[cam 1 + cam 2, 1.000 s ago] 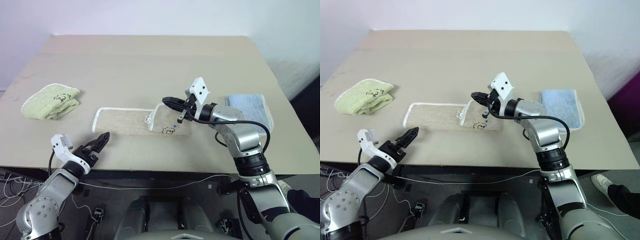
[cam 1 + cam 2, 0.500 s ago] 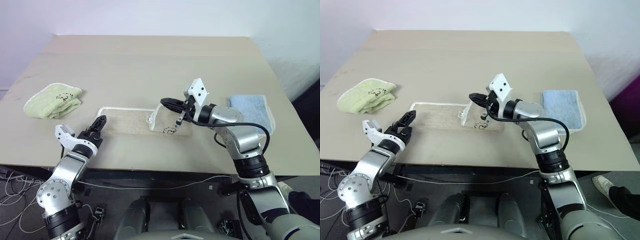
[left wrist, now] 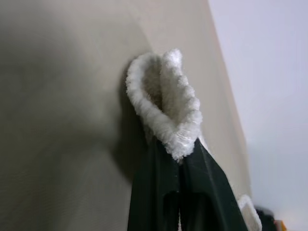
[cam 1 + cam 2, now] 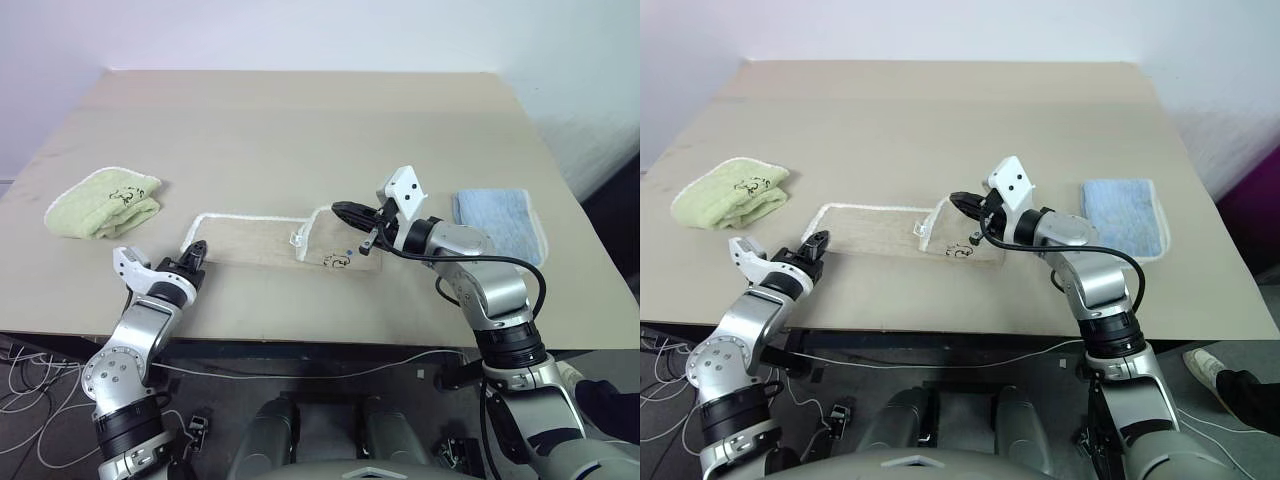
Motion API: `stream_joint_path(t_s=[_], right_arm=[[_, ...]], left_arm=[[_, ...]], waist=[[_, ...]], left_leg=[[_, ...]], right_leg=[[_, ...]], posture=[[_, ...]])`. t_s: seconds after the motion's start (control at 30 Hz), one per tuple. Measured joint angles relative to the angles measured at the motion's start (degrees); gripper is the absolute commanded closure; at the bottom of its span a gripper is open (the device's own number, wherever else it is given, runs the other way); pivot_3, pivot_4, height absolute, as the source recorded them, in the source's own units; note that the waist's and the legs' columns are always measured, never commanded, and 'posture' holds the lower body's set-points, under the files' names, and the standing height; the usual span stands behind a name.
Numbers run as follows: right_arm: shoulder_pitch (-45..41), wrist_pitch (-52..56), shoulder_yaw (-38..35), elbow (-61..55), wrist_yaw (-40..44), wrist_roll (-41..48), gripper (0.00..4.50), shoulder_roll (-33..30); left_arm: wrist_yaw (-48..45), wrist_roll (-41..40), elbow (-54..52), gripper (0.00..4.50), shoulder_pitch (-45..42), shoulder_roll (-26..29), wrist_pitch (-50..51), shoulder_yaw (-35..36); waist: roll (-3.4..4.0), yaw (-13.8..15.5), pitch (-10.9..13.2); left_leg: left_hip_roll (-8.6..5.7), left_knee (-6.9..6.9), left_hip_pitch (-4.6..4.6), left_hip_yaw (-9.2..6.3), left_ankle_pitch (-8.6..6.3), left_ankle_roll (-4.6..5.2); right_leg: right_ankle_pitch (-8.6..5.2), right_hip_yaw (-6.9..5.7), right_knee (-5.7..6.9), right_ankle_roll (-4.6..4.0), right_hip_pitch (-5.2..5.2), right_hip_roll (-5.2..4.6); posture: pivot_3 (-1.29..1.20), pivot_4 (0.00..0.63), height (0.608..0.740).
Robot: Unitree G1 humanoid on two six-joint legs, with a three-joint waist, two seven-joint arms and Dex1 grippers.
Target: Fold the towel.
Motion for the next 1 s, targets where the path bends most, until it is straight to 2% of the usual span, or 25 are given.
stream_joint_path(t_s=[0.13, 0.3, 0.4, 0.57, 0.73, 1.0], right_arm=[[0.82, 0.03, -0.16, -0.75, -0.51, 0.07, 4.50, -0.08], [2.06, 0.29, -1.54, -1.63, -1.22, 0.43, 4.50, -1.72], [2.34, 0.23, -2.66, -1.61, -1.57, 0.41, 4.50, -2.78], [2.44, -0.22, -5.12, -0.34, -2.37, 0.34, 4.50, -4.48], [2.74, -1.09, -5.94, 0.69, -3.27, -0.13, 4.50, -5.20], [4.28, -1.42, -6.94, 0.56, -4.92, -0.16, 4.50, -5.49]], left_arm=[[-1.35, -0.30, 0.01, 4.46, 0.42, 2.74, -0.62, 0.87], [-6.71, 1.09, 0.17, 4.46, -0.04, 11.35, -2.43, 3.40], [-10.88, 3.33, 0.04, 4.46, -1.88, 16.03, -2.36, 2.34], [-21.52, 9.85, -5.12, 4.46, -4.79, 21.22, -0.29, -7.89], [-34.46, 17.35, -7.95, 4.46, -9.06, 22.77, 1.14, -22.52], [-49.66, 30.90, -9.26, 4.46, -14.06, 24.25, -0.20, -38.62]], waist=[[-0.01, -0.12, 0.01], [0.00, -0.13, 0.02], [-0.04, 0.17, 0.03], [-0.03, -0.03, 0.03], [0.00, -0.31, 0.05], [0.07, -0.23, 0.10]], left_leg=[[0.03, -0.02, 0.00, 0.00, 0.00, 0.00], [0.02, -0.05, 0.00, 0.01, 0.00, -0.01], [-0.01, -0.04, -0.02, -0.01, 0.00, -0.01], [-0.04, -0.13, -0.02, 0.01, 0.00, 0.00], [0.00, -0.21, -0.03, 0.06, 0.00, -0.01], [0.02, -0.22, -0.03, 0.07, 0.00, 0.00]], right_leg=[[0.00, 0.01, 0.00, 0.00, -0.03, 0.01], [-0.01, 0.02, -0.02, -0.01, -0.04, 0.01], [-0.01, -0.02, -0.05, -0.01, 0.01, -0.02], [0.00, 0.00, -0.17, -0.01, 0.03, -0.05], [0.00, 0.05, -0.17, -0.01, -0.04, 0.00], [0.00, 0.08, -0.19, -0.01, -0.05, 0.01]], posture=[[0.00, 0.150, 0.740], [0.00, 0.150, 0.740], [0.00, 0.150, 0.740], [0.00, 0.150, 0.740], [0.00, 0.150, 0.740], [0.00, 0.150, 0.740]])
